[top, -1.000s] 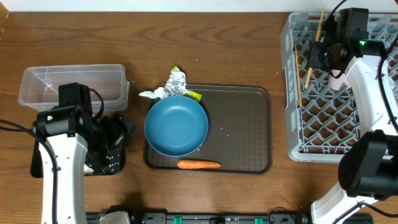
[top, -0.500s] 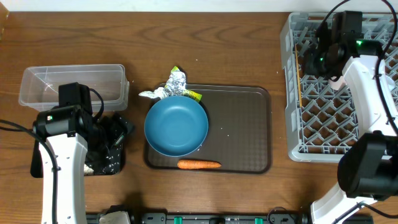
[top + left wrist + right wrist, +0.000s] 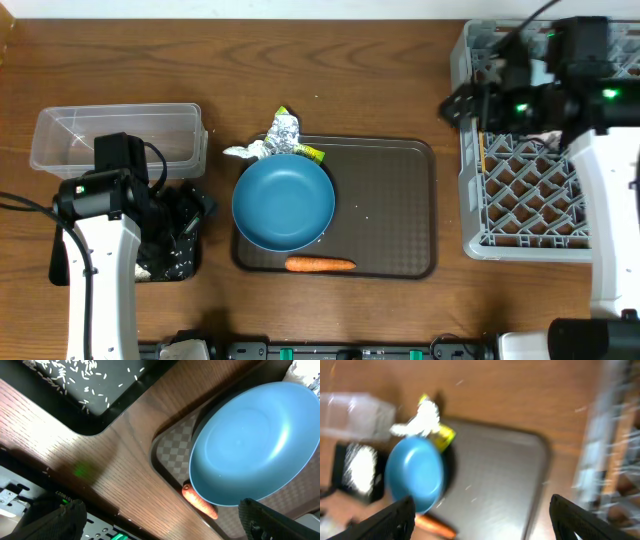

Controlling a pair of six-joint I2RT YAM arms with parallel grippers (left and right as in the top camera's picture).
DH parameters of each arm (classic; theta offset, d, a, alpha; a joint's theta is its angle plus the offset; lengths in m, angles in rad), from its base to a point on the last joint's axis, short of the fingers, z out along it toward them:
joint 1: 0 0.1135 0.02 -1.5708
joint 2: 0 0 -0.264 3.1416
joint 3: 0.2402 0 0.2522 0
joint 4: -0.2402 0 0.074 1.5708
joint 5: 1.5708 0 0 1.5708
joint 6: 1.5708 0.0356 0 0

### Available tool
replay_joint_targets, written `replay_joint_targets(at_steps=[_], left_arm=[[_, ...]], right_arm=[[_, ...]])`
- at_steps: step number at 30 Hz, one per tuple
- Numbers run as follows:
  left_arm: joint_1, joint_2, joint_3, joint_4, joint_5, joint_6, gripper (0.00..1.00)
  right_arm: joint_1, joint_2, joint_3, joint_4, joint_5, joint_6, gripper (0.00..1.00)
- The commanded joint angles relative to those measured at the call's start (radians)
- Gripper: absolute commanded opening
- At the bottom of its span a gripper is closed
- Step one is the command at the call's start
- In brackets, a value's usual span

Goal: Sort waste into correct bins and load items into the dishwasher rack
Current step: 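Move the right gripper to the rim of the large teal plate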

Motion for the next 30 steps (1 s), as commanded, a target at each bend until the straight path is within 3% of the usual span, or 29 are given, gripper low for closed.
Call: replay_joint_targets(at_steps=[1,7,16,22,30], left_arm=[[0.005,-0.001,0.011,-0.003,-0.010,0.006,1.00],[0.005,-0.001,0.011,-0.003,-0.010,0.006,1.00],[0.005,-0.001,0.011,-0.003,-0.010,0.006,1.00],[0.005,-0.001,0.011,-0.003,-0.010,0.006,1.00],[0.005,-0.001,0.011,-0.003,-0.010,0.006,1.00]], right_arm=[[0.105,0.015,-0.021,-0.008,-0.045,0.001,0.86],[0.327,0.022,-0.053,0.049,0.103,0.017,0.88],[0.595,0.122,-0.056,0.092,0.378,0.311,0.87],[0.669,0.254,-0.056,0.088,0.484,0.427,0.88],[0.681,0.425,-0.056,0.080,0.438,0.482,0.84]])
